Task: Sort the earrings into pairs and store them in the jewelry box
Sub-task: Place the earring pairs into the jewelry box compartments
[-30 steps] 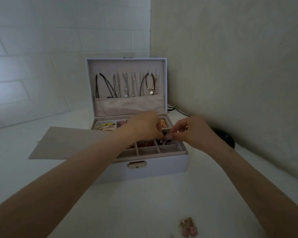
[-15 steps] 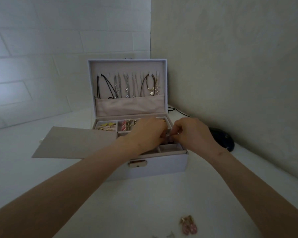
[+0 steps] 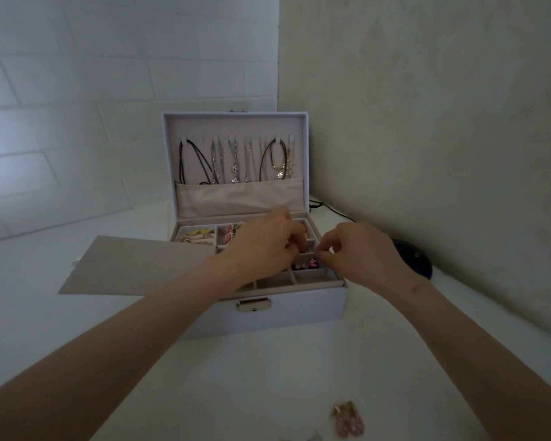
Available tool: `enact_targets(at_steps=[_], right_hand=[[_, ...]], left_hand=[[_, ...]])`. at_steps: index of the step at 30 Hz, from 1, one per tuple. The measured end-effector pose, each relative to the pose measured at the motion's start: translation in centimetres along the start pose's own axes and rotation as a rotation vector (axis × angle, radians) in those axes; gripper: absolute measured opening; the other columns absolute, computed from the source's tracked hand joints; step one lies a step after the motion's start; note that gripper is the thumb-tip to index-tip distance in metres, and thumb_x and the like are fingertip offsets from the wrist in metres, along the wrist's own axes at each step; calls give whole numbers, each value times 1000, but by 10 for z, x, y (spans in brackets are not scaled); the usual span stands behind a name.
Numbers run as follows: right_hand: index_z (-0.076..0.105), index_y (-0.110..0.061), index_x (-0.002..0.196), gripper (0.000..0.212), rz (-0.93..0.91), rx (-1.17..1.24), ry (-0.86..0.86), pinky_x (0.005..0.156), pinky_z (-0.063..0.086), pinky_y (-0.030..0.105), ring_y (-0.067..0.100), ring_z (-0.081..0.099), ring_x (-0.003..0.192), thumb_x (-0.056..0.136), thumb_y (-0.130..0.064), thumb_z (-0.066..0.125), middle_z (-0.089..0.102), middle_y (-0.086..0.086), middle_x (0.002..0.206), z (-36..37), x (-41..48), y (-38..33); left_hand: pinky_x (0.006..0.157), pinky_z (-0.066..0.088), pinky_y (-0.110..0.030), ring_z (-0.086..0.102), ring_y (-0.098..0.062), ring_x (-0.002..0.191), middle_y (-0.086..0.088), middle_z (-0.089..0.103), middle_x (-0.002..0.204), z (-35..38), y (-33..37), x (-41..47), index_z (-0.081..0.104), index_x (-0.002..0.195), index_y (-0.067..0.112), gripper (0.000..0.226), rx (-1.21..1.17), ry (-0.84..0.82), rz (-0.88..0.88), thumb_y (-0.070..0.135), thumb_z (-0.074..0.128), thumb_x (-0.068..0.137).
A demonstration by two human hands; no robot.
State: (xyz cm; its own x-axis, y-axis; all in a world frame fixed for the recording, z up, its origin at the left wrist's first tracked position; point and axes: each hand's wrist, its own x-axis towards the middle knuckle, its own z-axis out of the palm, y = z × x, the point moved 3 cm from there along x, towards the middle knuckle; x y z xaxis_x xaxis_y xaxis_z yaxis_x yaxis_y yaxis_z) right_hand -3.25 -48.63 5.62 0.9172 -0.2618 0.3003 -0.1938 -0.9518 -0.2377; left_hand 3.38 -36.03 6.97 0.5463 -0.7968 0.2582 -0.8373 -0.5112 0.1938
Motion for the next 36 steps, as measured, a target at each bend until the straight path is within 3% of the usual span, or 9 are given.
enact_targets(at_steps=[6, 9, 13, 16, 18, 21, 25, 31, 36], right_hand=[[72, -30, 92, 15, -37, -22, -3, 53, 28, 23, 7, 42, 72, 86, -33, 59, 36, -16, 60, -1, -1, -2], [70, -30, 91, 12, -46, 27, 51, 62, 32, 25, 6, 40, 69, 85, -33, 61, 38, -13, 63, -9, -10, -4], [66, -35, 81, 6, -80, 197, 8, 60, 39, 27, 6, 45, 59, 78, -29, 67, 50, -7, 64, -24, -47, -5], [58, -42, 86, 16, -69, 261, -163, 53, 32, 15, 3, 47, 54, 77, -34, 70, 55, -10, 66, -27, -85, -5], [59, -42, 82, 15, -45, 331, -134, 52, 35, 14, 0, 49, 56, 74, -36, 71, 58, -16, 72, -32, -105, -4], [63, -40, 77, 11, -15, 384, -116, 55, 38, 12, 2, 51, 55, 72, -35, 72, 60, -18, 77, -37, -126, 1], [63, -41, 72, 9, -19, 297, -329, 60, 33, 13, 0, 52, 70, 75, -37, 70, 61, -14, 83, -16, -146, -3], [52, -46, 66, 26, 8, 266, -378, 59, 33, 14, -13, 49, 70, 77, -29, 68, 57, -13, 73, -5, -148, -9], [53, -40, 66, 22, 25, 266, -387, 56, 35, 13, -3, 51, 63, 75, -28, 69, 56, -13, 69, -4, -148, -12]], left_hand=[[68, 32, -21, 50, -12, 90, 3, 45, 100, -4, -1, -5, 66, 102, 22, 22, -10, -9, -13, 18, 49, 89], [60, 30, -17, 49, -11, 85, 4, 46, 97, -10, 6, -17, 63, 102, 22, 18, -25, 34, 10, 20, 50, 90], [66, 41, -20, 48, -1, 72, 14, 54, 85, -16, 29, -55, 56, 91, 24, 4, -108, 133, 130, 25, 56, 86], [61, 35, -5, 45, 13, 67, 19, 52, 76, -6, 45, -84, 51, 86, 32, 9, -131, -53, 184, 37, 58, 85], [61, 32, -3, 42, 14, 65, 19, 56, 81, 7, 53, -98, 51, 89, 33, 14, -126, -171, 230, 44, 57, 85], [64, 32, -6, 44, 5, 68, 15, 60, 93, 21, 61, -105, 54, 94, 30, 19, -154, -251, 250, 47, 57, 86], [77, 42, -23, 53, -9, 88, 8, 60, 100, 34, 67, -104, 58, 100, 23, 32, -119, -347, 195, 51, 55, 85], [74, 39, -26, 55, -14, 92, 4, 63, 102, 38, 73, -99, 60, 100, 22, 30, -153, -472, 146, 48, 60, 83], [71, 36, -25, 56, -16, 93, 1, 64, 103, 39, 73, -95, 63, 101, 19, 29, -179, -539, 105, 42, 62, 84]])
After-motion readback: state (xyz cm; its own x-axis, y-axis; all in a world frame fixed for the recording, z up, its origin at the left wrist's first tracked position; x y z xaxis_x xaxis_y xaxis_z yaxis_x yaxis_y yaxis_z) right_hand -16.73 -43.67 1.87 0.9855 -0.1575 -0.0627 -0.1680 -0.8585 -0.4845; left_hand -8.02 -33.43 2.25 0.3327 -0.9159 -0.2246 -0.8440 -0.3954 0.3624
